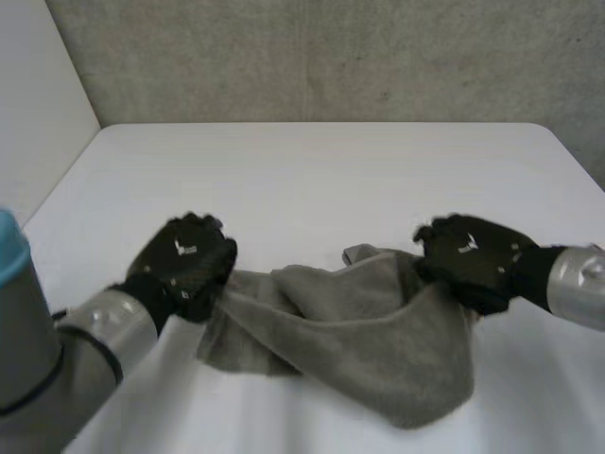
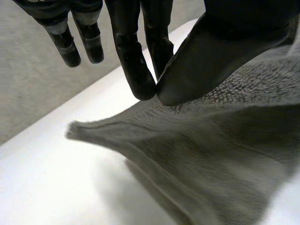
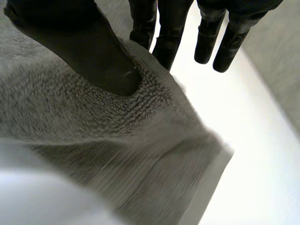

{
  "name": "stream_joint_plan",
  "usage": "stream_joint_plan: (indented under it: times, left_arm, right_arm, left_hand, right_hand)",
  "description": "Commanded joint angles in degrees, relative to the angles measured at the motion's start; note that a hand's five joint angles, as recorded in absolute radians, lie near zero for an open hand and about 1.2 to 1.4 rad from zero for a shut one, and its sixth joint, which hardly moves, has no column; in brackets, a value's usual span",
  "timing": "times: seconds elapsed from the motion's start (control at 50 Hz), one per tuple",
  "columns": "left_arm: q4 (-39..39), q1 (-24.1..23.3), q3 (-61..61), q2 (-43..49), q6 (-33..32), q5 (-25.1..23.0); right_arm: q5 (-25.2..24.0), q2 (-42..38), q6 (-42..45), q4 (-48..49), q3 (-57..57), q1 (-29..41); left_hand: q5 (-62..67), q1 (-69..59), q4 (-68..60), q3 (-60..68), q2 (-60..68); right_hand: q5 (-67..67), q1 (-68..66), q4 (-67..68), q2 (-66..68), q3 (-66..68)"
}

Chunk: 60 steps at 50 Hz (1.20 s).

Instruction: Fold the towel.

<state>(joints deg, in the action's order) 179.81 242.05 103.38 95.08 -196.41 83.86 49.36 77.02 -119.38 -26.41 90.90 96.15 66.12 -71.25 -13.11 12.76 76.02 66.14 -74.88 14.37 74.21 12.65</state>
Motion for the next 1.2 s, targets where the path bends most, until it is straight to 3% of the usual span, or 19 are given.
stream_joint_plan:
  times: [0.02, 0.06, 0.08, 0.1, 0.12, 0.16, 0.2, 0.22, 0.32, 0.46, 0.6, 0.68, 0.82, 0.96, 1.1, 1.2]
  left_arm:
    - [4.0, 4.3, -16.6, 11.7, -3.8, -0.1]
    - [4.9, 5.5, -21.9, 14.0, -5.2, 0.2]
    - [6.1, 6.7, -27.1, 15.6, -6.3, 0.9]
    - [6.1, 6.7, -27.2, 15.7, -6.4, 0.9]
    - [7.2, 6.8, -32.1, 16.4, -6.9, 1.6]
    - [9.1, 6.5, -36.0, 16.5, -7.0, 2.8]
    - [15.2, 6.0, -39.0, 15.0, -5.9, 5.2]
    - [15.2, 6.0, -39.0, 15.0, -5.9, 5.2]
    - [25.1, 6.1, -34.7, 5.2, -3.2, 4.6]
    - [27.3, 8.4, -20.9, 3.4, -2.1, -4.6]
    - [27.5, 11.4, -6.1, 4.5, -3.4, -7.5]
    - [27.6, 12.1, 3.0, 7.4, -7.0, -9.1]
    - [27.4, 12.3, 8.7, 11.0, -11.0, -8.8]
    - [26.6, 12.0, 10.7, 9.6, -11.3, -8.1]
    - [21.8, 11.8, 13.1, 2.6, -11.2, -6.2]
    - [17.6, 12.5, 14.3, -2.9, -11.1, -6.4]
  right_arm:
    - [3.2, -4.7, -5.2, 12.8, -10.9, 7.5]
    - [11.1, -7.3, -8.1, 22.1, -19.7, 9.6]
    - [11.1, -7.3, -8.2, 22.1, -19.8, 9.6]
    - [16.2, -7.8, -11.2, 28.7, -24.1, 11.2]
    - [16.3, -7.8, -11.2, 28.8, -24.2, 11.2]
    - [24.3, -5.8, -20.6, 43.2, -27.7, 13.4]
    - [26.6, -3.5, -25.9, 49.0, -27.3, 13.6]
    - [26.6, -1.1, -30.2, 51.5, -26.0, 13.3]
    - [22.3, 0.5, -35.2, 48.3, -22.4, 11.1]
    - [13.4, 1.2, -34.6, 41.9, -14.8, 10.2]
    - [8.2, 1.0, -27.5, 42.1, -0.1, 6.1]
    - [8.1, 0.2, -21.2, 41.5, 5.7, 5.6]
    - [10.1, -2.0, -10.8, 37.2, 14.6, 4.7]
    - [10.7, -1.1, -11.1, 29.7, 16.7, 3.8]
    - [10.8, 0.3, -11.0, 25.4, 18.6, 2.4]
    - [7.7, 7.6, -10.1, 17.3, 19.8, -0.1]
  left_hand:
    - [3.9, -8.7, 3.1, -2.8, 4.0]
    - [3.9, -8.7, 3.1, -2.8, 4.0]
    - [3.9, -8.7, 3.1, -2.8, 4.0]
    - [3.9, -8.7, 3.1, -2.8, 4.0]
    - [3.9, -8.7, 3.1, -2.8, 4.0]
    - [3.9, -8.7, 3.1, -2.8, 4.0]
    - [3.9, -8.7, 3.1, -2.8, 4.0]
    - [3.9, -8.7, 3.1, -2.8, 4.0]
    - [3.9, -8.7, 3.1, -2.8, 4.0]
    - [3.9, -8.7, 3.1, -2.8, 4.0]
    - [3.9, -8.7, 3.1, -2.8, 4.0]
    - [3.9, -8.7, 3.1, -2.8, 4.0]
    - [3.9, -8.7, 3.1, -2.8, 4.0]
    - [3.9, -8.7, 3.1, -2.8, 4.0]
    - [3.9, -8.7, 3.1, -2.8, 4.0]
    - [3.9, -8.7, 3.1, -2.8, 4.0]
  right_hand:
    - [3.9, -5.1, -4.4, 5.8, -2.6]
    - [3.9, -5.1, -4.4, 5.8, -2.6]
    - [3.9, -5.1, -4.4, 5.8, -2.6]
    - [3.9, -5.1, -4.4, 5.8, -2.6]
    - [3.9, -5.1, -4.4, 5.8, -2.6]
    - [3.9, -5.1, -4.4, 5.8, -2.6]
    - [3.9, -5.1, -4.4, 5.8, -2.6]
    - [3.9, -5.1, -4.4, 5.8, -2.6]
    - [3.9, -5.1, -4.4, 5.8, -2.6]
    - [3.9, -5.1, -4.4, 5.8, -2.6]
    - [3.9, -5.1, -4.4, 5.8, -2.6]
    - [3.9, -5.1, -4.4, 5.8, -2.6]
    - [3.9, -5.1, -4.4, 5.8, -2.6]
    - [3.9, -5.1, -4.4, 5.8, -2.6]
    - [3.9, -5.1, -4.4, 5.8, -2.6]
    - [3.9, -5.1, -4.4, 5.8, -2.6]
